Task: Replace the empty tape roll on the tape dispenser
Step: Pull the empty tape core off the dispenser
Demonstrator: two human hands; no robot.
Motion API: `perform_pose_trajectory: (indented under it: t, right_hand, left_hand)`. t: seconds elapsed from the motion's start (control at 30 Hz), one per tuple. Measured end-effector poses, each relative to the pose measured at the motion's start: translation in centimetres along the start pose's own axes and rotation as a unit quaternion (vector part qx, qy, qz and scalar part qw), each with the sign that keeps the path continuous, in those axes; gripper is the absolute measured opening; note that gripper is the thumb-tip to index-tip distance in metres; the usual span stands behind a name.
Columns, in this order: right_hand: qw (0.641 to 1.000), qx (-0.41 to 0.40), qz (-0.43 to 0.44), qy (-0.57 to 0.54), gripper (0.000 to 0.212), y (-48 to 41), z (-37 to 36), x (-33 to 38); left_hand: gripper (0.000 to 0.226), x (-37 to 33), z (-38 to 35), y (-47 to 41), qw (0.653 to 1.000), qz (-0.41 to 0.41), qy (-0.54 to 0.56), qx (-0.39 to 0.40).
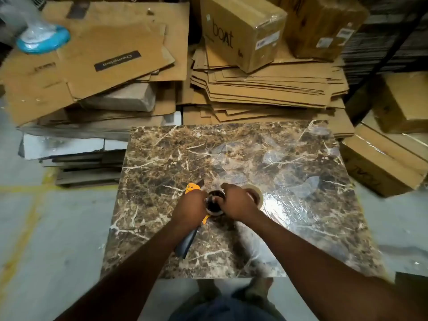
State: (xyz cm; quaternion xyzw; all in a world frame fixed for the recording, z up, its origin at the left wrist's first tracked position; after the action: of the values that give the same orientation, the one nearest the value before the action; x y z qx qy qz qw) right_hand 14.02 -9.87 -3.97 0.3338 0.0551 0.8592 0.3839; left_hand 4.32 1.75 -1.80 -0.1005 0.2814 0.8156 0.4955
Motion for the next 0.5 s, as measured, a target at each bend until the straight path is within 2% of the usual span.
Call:
perform_pose_trajectory:
  t: [0.07, 0.13, 0.23, 0.37, 0.43, 0.5]
  right_hand:
    - [0.999, -0.024, -0.015, -0.020, 0.026, 0.1, -0.6, 0.1]
    - [0.998, -0.042, -0.040, -0.022, 0.020, 0.4, -1.4, 0.2]
    - [0.996, -0.050, -0.064, -0.034, 0.016, 0.2, -2.2, 0.1]
    - [0.994, -0.056, -0.085, -0.035, 0.008, 0.0, -3.4, -0.5]
    - [0.992, -0.065, -0.102, -0.046, 0.005, -0.2, -4.0, -0.6]
    - [0.992, -0.053, -0.103, -0.052, 0.004, -0.3, -4.7, -0.2]
  left_hand:
    - [0.035, 0.8, -1.0, 0.1, 1.000, 0.003, 0.009, 0.027]
    - [0.027, 1.4, -1.8, 0.2, 0.999, 0.008, 0.016, 0.040]
    - [0.022, 2.0, -2.7, -0.9, 1.000, -0.013, 0.007, 0.010]
    - [0.040, 2.6, -3.0, -1.8, 0.999, 0.026, 0.016, -0.010]
    - [0.020, 3.3, -3.0, -2.2, 0.999, 0.052, 0.002, 0.013]
    - [0.016, 4.5, -3.3, -2.3, 0.996, 0.078, -0.014, 0.048]
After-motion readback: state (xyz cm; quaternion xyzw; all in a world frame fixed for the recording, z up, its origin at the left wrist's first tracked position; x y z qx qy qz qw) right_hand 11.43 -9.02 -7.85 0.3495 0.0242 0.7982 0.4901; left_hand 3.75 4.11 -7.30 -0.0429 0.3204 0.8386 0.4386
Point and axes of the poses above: each hand's wrist, its own y-axis away from the middle knuckle, its own z-axis out of the back of the hand, x = y × z, the point moved 5 cm from there along -y, towards the middle knuckle, and after that the axes turned 1 degree about -y, right-handed, at the moved point
